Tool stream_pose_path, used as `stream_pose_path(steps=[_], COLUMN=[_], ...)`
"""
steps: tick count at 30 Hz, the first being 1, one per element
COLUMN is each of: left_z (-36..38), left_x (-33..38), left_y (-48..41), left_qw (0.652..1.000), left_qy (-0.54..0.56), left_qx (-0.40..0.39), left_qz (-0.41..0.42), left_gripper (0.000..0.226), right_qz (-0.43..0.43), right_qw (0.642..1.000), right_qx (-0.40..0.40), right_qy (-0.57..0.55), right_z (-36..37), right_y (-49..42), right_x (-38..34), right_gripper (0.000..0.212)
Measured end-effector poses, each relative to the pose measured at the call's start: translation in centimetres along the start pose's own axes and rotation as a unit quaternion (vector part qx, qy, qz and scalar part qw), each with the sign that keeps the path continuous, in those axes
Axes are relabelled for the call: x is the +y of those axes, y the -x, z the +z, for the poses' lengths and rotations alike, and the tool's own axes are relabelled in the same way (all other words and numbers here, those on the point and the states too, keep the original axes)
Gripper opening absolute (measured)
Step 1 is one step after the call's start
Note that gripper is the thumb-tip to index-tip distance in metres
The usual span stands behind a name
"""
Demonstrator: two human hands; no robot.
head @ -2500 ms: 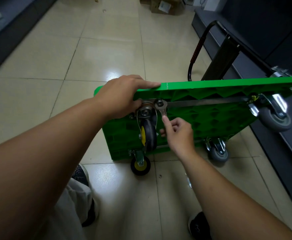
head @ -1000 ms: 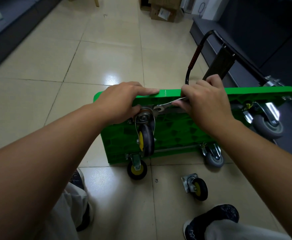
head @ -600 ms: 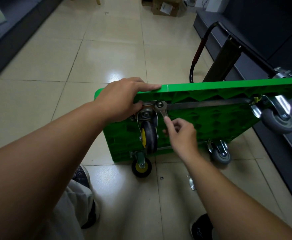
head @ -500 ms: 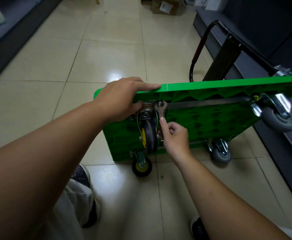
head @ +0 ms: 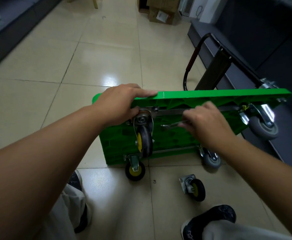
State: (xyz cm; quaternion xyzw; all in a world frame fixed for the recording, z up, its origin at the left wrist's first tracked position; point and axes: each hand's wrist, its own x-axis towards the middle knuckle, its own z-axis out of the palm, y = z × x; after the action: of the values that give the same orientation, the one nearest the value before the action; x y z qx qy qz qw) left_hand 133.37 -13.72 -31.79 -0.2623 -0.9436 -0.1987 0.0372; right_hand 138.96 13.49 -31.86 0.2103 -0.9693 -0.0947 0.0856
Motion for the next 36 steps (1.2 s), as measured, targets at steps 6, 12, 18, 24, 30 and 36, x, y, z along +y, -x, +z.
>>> stream_pose_path(steps=[6,12,18,24,30,36], left_z=[0.0,0.0,0.1,0.1,0.1,-0.1], left_x=[0.0,0.1,0.0,0.1,0.2,0.0], left_y=[0.0,-0.1,0.1,0.0,0.0,0.1], left_qw=[1.0,1.0,1.0,1.0,0.999,1.0], left_qy=[0.001,-0.004,-0.011,-0.022,-0.027,-0.016], left_qx=[-0.002,-0.001,0.015,0.019,0.02,0.009], left_qz=[-0.004,-0.005,0.0,0.001,0.002,0.009], left_gripper=[0.07,0.069,0.067,0.068,0.067,0.067], right_qz=[-0.067,-0.039,0.077,0.269,0.359,0.377], right_qw=[0.983,0.981,0.991,0.935,0.755,0.73], right_qx=[0.12,0.125,0.108,0.056,0.044,0.034], right_qy=[0.123,0.143,0.025,-0.226,-0.548,-0.569], right_z=[-3.6,-3.3,0.0,4.4,8.6,9.7], right_y=[-4.2,-4.4,-3.3,-1.1,-0.5,2.7], right_x=[0.3,0.0,0.3,-2.5,-9.5,-9.5], right_gripper=[0.023,0.029,0.035,0.036,0.041,0.036])
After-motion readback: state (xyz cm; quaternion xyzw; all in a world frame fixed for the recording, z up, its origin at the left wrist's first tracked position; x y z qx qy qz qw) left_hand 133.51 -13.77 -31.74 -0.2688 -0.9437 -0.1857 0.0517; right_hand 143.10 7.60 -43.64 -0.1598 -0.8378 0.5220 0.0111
